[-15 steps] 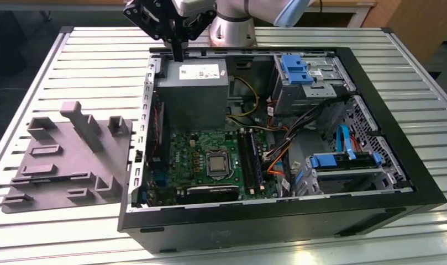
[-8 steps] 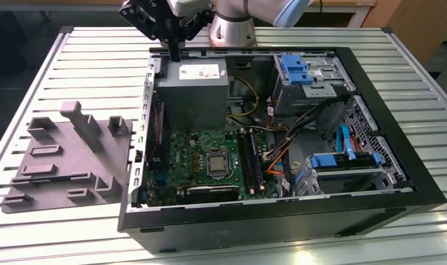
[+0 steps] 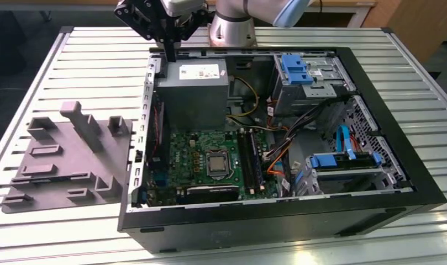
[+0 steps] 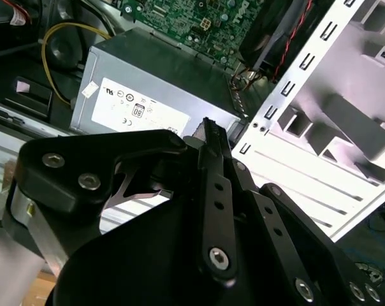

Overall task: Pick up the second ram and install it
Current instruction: 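Reach for the second ram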

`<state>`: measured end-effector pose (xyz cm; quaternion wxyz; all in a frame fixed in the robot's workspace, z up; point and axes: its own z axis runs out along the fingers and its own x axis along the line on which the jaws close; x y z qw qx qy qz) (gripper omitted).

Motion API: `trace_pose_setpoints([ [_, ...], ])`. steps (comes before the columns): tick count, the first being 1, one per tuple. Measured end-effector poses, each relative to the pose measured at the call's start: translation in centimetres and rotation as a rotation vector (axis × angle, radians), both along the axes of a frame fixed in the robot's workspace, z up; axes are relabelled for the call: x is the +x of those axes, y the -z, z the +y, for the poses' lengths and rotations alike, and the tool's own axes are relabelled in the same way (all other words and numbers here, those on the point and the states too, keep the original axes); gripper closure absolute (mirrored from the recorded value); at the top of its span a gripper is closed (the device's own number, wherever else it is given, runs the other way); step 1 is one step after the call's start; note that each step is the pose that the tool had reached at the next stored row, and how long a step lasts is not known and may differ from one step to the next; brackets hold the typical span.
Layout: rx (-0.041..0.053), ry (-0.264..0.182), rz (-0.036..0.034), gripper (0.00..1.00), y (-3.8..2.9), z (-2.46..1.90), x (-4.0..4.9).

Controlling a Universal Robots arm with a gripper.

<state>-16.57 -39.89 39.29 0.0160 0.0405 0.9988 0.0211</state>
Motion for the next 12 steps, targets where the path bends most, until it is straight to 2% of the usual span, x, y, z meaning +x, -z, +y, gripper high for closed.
trace_pose_setpoints([
  [12, 0.0, 0.0, 0.0, 0.89, 0.0, 0.0, -0.39],
])
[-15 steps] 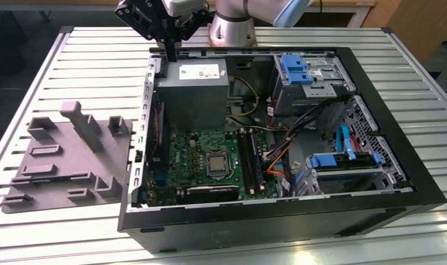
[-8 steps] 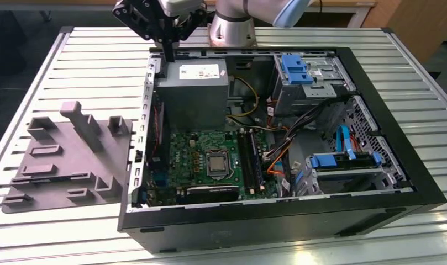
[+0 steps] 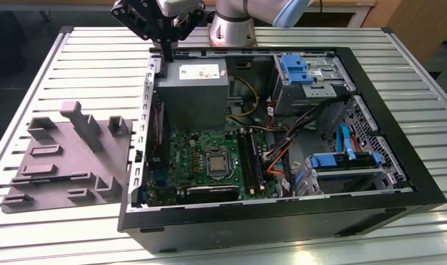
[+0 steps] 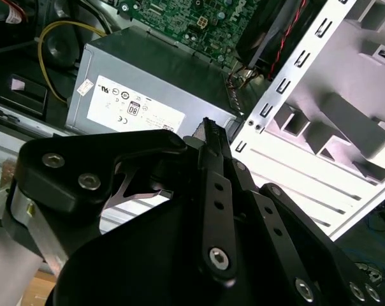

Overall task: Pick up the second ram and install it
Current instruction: 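Reach for the second ram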

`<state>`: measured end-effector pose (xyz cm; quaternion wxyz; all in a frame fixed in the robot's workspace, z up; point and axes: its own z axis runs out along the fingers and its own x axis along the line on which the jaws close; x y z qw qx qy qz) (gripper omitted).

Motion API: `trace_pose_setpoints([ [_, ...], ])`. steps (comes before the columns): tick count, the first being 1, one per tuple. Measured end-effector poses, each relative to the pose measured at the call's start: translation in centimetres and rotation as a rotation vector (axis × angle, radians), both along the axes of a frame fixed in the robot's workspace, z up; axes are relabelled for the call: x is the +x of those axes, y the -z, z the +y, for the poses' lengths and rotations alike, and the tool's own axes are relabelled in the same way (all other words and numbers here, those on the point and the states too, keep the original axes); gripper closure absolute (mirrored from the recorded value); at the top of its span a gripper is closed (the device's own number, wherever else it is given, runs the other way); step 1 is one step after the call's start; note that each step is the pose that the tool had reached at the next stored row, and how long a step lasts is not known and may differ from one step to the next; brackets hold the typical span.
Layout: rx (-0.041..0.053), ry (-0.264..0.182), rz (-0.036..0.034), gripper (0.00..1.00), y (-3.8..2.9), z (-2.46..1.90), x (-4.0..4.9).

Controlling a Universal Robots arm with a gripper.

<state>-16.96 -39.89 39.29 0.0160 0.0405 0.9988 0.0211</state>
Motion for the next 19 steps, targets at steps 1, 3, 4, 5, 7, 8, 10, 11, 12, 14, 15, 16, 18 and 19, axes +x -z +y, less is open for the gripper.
trace_pose_setpoints([
  [1, 0.0, 0.0, 0.0, 0.89, 0.0, 0.0, -0.01],
  [3, 0.0, 0.0, 0.0, 0.89, 0.0, 0.0, -0.07],
  [4, 0.0, 0.0, 0.0, 0.89, 0.0, 0.0, -0.08],
  [5, 0.0, 0.0, 0.0, 0.89, 0.0, 0.0, -0.09],
  [7, 0.0, 0.0, 0.0, 0.89, 0.0, 0.0, -0.13],
  [8, 0.0, 0.0, 0.0, 0.89, 0.0, 0.0, -0.15],
  [10, 0.0, 0.0, -0.0001, 0.89, 0.0, 0.0, -0.55],
  [11, 0.0, 0.0, 0.0, 0.89, 0.0, 0.0, -0.56],
  [12, 0.0, 0.0, 0.0, 0.89, 0.0, 0.0, -0.57],
  [14, 0.0, 0.0, 0.0, 0.89, 0.0, 0.0, -0.6],
  [15, 0.0, 0.0, 0.0001, 0.89, 0.0, 0.0, -0.63],
  [16, 0.0, 0.0, 0.0001, 0.89, 0.0, 0.0, -0.67],
  [18, 0.0, 0.0, 0.0, 0.89, 0.0, 0.0, -0.74],
  [19, 0.0, 0.0, -0.0001, 0.89, 0.0, 0.0, -0.79],
])
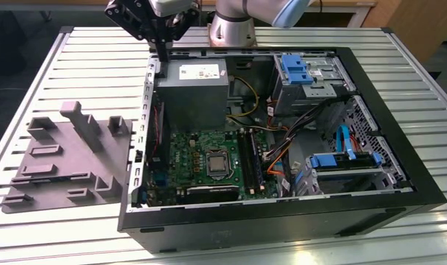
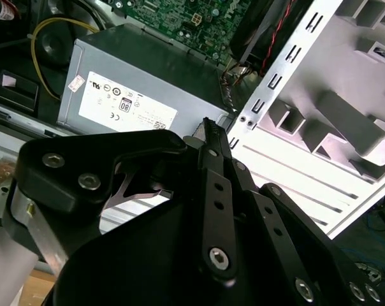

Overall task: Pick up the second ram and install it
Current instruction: 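Reach for the second ram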

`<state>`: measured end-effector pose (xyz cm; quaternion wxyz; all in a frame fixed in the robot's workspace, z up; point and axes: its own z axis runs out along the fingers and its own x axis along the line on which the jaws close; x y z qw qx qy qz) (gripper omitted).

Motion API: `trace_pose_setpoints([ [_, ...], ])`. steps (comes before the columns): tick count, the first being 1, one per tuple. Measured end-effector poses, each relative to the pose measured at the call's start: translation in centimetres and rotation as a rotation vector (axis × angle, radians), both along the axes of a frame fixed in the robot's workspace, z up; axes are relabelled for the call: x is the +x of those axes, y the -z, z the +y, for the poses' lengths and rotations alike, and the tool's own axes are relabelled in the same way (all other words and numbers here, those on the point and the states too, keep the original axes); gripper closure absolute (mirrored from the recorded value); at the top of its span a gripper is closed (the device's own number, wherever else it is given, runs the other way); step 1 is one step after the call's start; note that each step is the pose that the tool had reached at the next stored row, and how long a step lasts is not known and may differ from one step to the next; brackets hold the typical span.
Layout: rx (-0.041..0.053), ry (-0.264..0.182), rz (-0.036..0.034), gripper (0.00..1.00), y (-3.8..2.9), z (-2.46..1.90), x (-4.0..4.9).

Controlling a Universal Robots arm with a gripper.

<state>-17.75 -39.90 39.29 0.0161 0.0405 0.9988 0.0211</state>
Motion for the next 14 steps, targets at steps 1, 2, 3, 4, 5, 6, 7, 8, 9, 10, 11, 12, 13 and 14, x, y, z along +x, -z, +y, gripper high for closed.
trace_pose_setpoints([
  [1, 0.0, 0.0, -0.0001, 0.89, 0.0, 0.0, -0.08],
  [2, 0.0, 0.0, -0.0002, 0.89, 0.0, 0.0, -0.17],
  [3, -0.0001, 0.0, -0.0005, 0.89, 0.0, 0.0, -0.28],
  [4, -0.0001, 0.0, -0.0006, 0.89, 0.0, 0.0, -0.34],
  [5, 0.0, 0.0, -0.0008, 0.89, 0.0, 0.0, -0.42],
  [6, 0.0, 0.0, -0.001, 0.89, 0.0, 0.0, -0.5],
  [7, 0.0, 0.0, -0.0015, 0.89, 0.0, 0.0, -0.63],
  [8, 0.0, 0.0, -0.0019, 0.89, 0.0, 0.0, -0.75],
  [9, 0.0, 0.0, -0.0026, 0.89, 0.0, 0.0, -0.92],
  [10, 0.0, 0.0, -0.0033, 0.89, 0.0, 0.0, -1.11],
  [11, 0.0001, 0.0, -0.0036, 0.89, 0.0, 0.0, -1.28],
  [12, 0.0, 0.0, -0.0038, 0.89, 0.0, 0.0, -1.51],
  [13, 0.0, 0.0, -0.0041, 0.89, 0.0, -0.01, -1.74],
  [14, 0.0, 0.0, -0.0043, 0.89, 0.0, -0.01, -1.97],
])
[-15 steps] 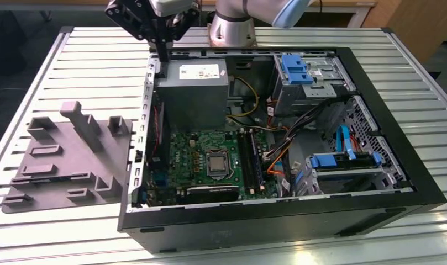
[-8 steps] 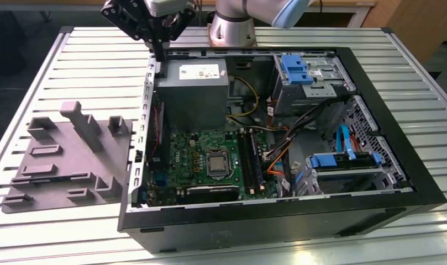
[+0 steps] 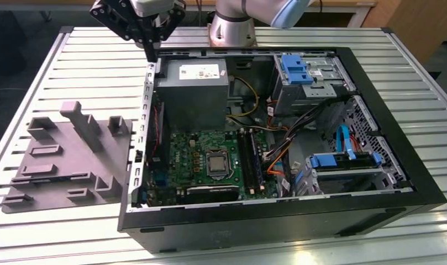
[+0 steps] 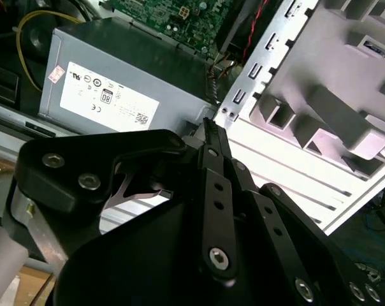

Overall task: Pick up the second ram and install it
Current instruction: 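Reach for the second ram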

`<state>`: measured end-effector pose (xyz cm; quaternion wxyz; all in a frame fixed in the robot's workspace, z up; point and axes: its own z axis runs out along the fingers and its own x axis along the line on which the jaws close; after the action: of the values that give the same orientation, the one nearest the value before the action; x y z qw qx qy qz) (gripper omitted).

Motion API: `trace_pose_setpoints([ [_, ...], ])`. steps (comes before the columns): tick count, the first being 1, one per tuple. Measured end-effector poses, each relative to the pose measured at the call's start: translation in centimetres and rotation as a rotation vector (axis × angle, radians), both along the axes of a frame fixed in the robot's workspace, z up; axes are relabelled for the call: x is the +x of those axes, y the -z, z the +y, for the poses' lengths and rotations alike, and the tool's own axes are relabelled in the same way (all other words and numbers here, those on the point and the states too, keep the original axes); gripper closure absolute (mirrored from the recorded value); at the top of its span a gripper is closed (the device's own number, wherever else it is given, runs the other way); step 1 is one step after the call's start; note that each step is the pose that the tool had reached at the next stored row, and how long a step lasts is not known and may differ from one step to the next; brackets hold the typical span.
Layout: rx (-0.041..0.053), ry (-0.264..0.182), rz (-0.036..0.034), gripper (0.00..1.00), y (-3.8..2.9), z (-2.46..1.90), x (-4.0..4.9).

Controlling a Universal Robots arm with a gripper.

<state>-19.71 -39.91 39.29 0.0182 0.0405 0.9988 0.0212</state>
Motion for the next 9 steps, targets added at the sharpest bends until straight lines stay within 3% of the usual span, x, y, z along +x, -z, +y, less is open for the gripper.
trace_pose_setpoints([
  [9, 0.0, 0.0, -0.0008, 0.89, 0.0, 0.0, -2.12],
])
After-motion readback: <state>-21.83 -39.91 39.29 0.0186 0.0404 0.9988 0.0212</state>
